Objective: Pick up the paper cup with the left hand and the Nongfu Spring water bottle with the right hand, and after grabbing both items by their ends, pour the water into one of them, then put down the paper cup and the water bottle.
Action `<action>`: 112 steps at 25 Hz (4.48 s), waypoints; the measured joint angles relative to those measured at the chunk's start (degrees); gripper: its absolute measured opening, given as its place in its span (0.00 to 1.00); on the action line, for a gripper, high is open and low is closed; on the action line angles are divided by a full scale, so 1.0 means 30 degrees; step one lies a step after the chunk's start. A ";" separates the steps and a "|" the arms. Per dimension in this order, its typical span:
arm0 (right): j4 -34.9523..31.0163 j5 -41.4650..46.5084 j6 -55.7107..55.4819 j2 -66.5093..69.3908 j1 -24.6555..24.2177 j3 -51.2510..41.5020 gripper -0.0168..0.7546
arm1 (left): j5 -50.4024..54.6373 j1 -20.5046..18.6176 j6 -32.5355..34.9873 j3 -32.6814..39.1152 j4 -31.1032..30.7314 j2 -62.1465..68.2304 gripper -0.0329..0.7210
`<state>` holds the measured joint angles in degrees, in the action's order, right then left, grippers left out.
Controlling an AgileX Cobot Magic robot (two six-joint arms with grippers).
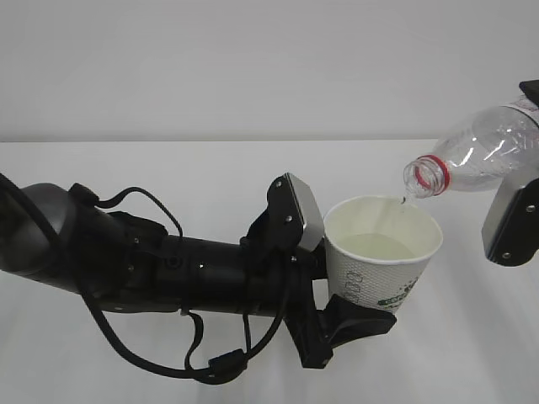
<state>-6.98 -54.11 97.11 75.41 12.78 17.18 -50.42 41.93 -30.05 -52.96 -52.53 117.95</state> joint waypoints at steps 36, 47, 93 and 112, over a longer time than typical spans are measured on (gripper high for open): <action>0.0000 -0.0070 0.0130 0.0000 0.0000 0.0000 0.66 | 0.0037 0.0000 0.0000 0.0000 0.0000 0.0000 0.72; 0.0000 -0.0070 0.0130 0.0000 0.0000 0.0000 0.66 | 0.0037 0.0000 0.0000 0.0000 -0.0014 0.0000 0.72; 0.0158 -0.0111 -0.3015 0.0000 0.0000 0.0000 0.66 | -0.0117 0.0000 0.0000 0.0000 -0.0014 0.0000 0.72; 0.0158 -0.0111 -0.9722 0.0000 0.0000 0.0000 0.66 | 0.0000 0.0000 0.0000 0.0000 -0.0014 0.0000 0.72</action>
<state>-6.50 -54.44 67.94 75.41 12.78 17.18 -50.42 41.93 -30.05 -52.96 -52.57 117.95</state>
